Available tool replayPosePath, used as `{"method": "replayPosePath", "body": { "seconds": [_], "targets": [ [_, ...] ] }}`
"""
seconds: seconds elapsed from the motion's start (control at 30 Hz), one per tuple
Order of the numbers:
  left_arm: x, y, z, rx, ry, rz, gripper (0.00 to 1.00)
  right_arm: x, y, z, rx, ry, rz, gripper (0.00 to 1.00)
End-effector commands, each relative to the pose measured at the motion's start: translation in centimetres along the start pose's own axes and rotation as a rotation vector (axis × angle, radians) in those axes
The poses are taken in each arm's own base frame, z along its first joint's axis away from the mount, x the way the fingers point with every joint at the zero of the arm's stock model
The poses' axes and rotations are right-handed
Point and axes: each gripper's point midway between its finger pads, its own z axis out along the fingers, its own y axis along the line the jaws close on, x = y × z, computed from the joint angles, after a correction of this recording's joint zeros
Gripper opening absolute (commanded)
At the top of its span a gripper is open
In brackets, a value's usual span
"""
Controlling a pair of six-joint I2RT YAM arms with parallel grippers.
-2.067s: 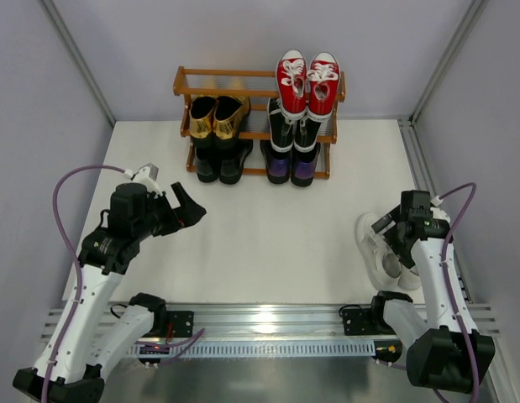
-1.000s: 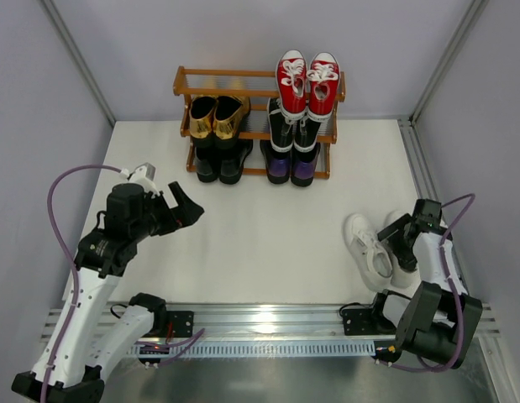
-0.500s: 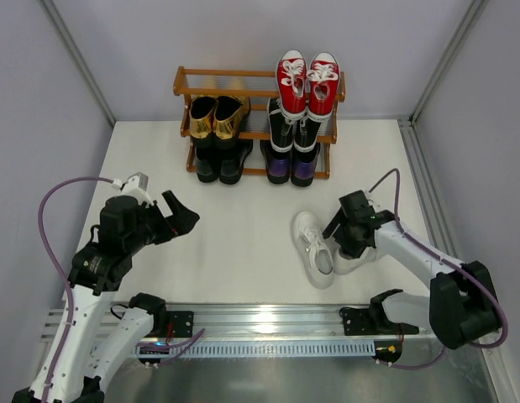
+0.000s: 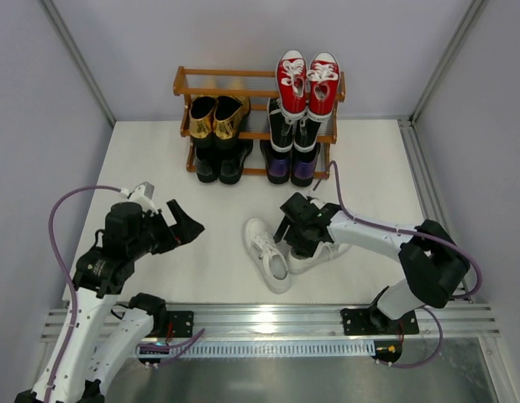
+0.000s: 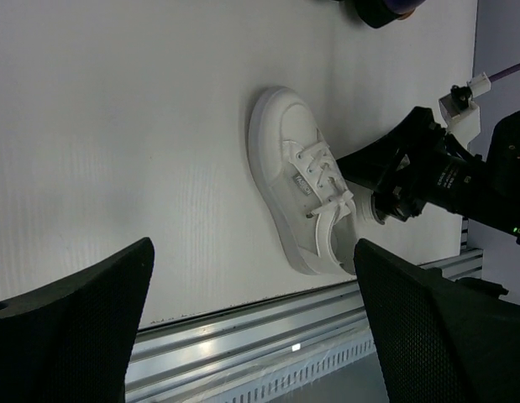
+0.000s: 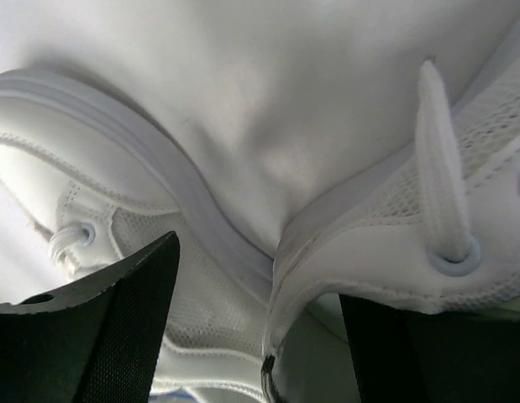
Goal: Place and organize the shoes onto the shoe shelf
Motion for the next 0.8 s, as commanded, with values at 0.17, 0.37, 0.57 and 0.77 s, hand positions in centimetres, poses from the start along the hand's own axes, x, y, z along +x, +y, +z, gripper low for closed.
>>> {"method": "replayPosePath", "body": {
  "seconds": [0.17, 0.37, 0.57, 0.77],
  "targets": [
    [1.0, -1.1, -0.1, 0.065, 0.046, -0.024, 1.0, 6.2, 9.0, -3.9, -0.335, 0.188, -0.163, 0.75],
    [1.2, -2.3, 1.2, 0.122, 0.089, -0.065, 1.0, 8.7, 9.2, -6.4, -0.487, 0.228, -0.403, 0.8],
    [1.2, -4.1, 1.9, 0.14, 0.121, -0.046, 1.0, 6.8, 9.1, -10.7, -0.584, 0.111, -0.486, 0.89],
    [3.4, -4.8, 3.3, 0.055, 0.171, -0.012, 1.0, 0.4, 6.1, -15.6, -0.55, -0.225, -0.332, 0.9]
  ]
}}
